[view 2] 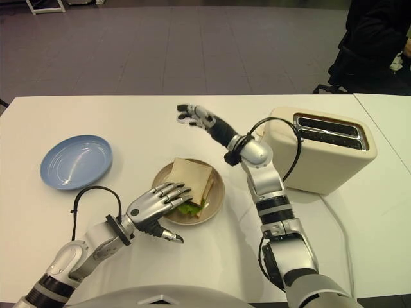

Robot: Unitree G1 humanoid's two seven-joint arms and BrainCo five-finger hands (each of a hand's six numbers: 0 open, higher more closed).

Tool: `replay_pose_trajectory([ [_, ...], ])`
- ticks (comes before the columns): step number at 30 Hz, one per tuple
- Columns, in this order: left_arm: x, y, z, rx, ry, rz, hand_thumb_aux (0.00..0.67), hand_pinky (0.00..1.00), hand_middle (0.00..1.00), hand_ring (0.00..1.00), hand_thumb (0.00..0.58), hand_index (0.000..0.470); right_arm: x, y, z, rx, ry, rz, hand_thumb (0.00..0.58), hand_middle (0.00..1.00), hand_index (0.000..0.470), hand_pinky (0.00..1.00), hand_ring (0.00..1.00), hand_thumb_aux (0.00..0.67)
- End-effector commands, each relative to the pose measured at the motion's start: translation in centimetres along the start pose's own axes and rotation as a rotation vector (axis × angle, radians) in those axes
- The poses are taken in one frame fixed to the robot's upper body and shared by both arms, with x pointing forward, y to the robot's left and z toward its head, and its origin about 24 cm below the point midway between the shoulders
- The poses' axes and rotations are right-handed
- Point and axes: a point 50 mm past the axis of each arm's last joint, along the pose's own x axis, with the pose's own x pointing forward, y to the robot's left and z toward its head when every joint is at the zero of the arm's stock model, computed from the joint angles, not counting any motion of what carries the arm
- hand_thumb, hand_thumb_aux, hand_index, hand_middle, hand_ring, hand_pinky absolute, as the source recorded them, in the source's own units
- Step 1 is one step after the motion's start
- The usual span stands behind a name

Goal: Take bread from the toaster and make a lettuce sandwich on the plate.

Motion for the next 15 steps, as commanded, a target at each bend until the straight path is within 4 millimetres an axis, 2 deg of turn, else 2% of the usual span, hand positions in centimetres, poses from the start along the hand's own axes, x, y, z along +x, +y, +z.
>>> replay_pose_trajectory([
  [1, -0.9, -1.2, -0.9, -0.081, 0.041, -0.054, 0.000, 0.00, 0.00, 0.00, 0.000, 0.000, -1.4, 0.5, 0.7, -0.023, -0.051, 0.035, 0.000, 0.00, 0.000, 0.00, 0.00, 0.000],
  [3, -0.7, -0.5, -1.5, -0.089, 0.050, -0.003, 0.000, 0.00, 0.00, 0.00, 0.000, 0.000, -2.0, 0.5, 1.5, -0.058, -0.081, 0.036, 0.000, 0.00, 0.000, 0.00, 0.00, 0.000],
  [6, -0.2, 1.7, -2.2, -0.141, 0.045, 0.158, 0.000, 0.00, 0.00, 0.00, 0.000, 0.000, -3.1, 0.4, 2.6, -0.128, -0.122, 0.056, 0.000, 0.00, 0.000, 0.00, 0.00, 0.000],
  [8, -0.1, 3.7, -2.8, -0.215, 0.038, 0.314, 0.000, 0.00, 0.00, 0.00, 0.000, 0.000, -4.4, 0.6, 3.1, -0.240, -0.131, 0.087, 0.000, 0.00, 0.000, 0.00, 0.00, 0.000],
  [11, -1.3, 7.8, -3.1, -0.362, -0.019, 0.579, 0.000, 0.00, 0.00, 0.00, 0.000, 0.000, -6.8, -0.1, 3.6, -0.434, -0.097, 0.105, 0.000, 0.00, 0.000, 0.00, 0.00, 0.000],
  [13, -2.6, 9.6, -2.9, -0.452, -0.066, 0.626, 0.000, 0.00, 0.00, 0.00, 0.000, 0.000, -8.9, -0.5, 3.4, -0.539, -0.035, 0.174, 0.000, 0.00, 0.000, 0.00, 0.00, 0.000],
  [15, -4.0, 9.8, -2.5, -0.470, -0.082, 0.549, 0.000, 0.00, 0.00, 0.00, 0.000, 0.000, -11.3, 0.3, 2.8, -0.597, 0.035, 0.300, 0.000, 0.00, 0.000, 0.00, 0.00, 0.000],
])
